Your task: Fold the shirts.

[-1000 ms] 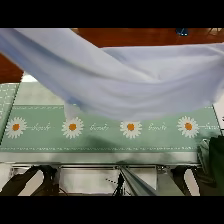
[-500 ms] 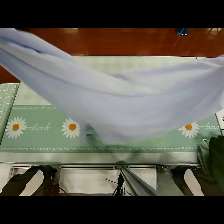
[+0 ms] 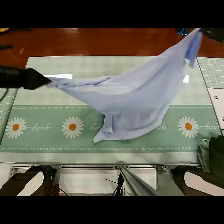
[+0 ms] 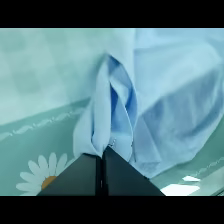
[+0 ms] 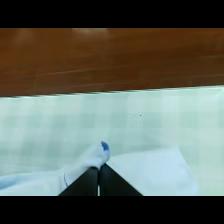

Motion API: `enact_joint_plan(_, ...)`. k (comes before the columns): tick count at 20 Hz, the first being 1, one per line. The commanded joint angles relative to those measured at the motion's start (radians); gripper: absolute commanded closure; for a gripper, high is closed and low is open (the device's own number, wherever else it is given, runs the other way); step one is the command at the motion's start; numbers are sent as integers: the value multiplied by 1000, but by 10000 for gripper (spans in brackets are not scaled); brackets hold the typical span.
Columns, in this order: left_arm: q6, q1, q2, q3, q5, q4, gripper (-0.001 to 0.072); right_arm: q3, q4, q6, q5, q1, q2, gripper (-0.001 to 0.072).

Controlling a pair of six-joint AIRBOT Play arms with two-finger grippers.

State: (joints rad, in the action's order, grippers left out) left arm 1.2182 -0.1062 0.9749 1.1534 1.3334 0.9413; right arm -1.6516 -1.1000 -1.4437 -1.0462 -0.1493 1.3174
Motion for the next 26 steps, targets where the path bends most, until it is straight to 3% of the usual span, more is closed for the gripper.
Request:
enact_joint_plan(1, -34, 19, 54, -165, -44, 0, 691, -1, 3, -19, -3, 32, 169, 693)
enact_joint_plan(4, -59, 19, 95, -248, -51, 2, 691, -1, -18, -18, -119, 32, 249, 688)
enact_joint_plan(5, -59, 19, 104, -264, -55, 2, 691, -1, -17, -11, -146, 32, 260, 541)
enact_joint_plan(6, -59, 19, 109, -272, -63, 2, 690, -1, -15, 27, -175, 32, 260, 282)
enact_joint_plan(7, -59, 19, 110, -273, -68, 2, 691, -6, -21, 86, -222, 26, 249, 239)
enact_joint_plan(9, -59, 19, 109, -272, -69, 2, 690, -27, -103, 113, -344, 4, 209, 242)
enact_joint_plan(12, -64, 19, 110, -272, -70, 2, 691, -24, -352, 110, -570, -68, 129, 258)
enact_joint_plan(14, -74, 19, 110, -272, -69, 2, 690, 47, -332, 58, -609, -164, 69, 258)
enact_joint_plan(18, -74, 19, 109, -272, -66, 1, 691, 477, -136, 79, -493, -311, -150, 257)
enact_joint_plan(21, -82, 19, 110, -272, -67, 2, 690, 818, 33, 141, -368, -322, -300, 175)
enact_joint_plan(26, -81, 19, 110, -272, -66, 2, 690, 1186, 306, 174, -133, -321, -367, 175)
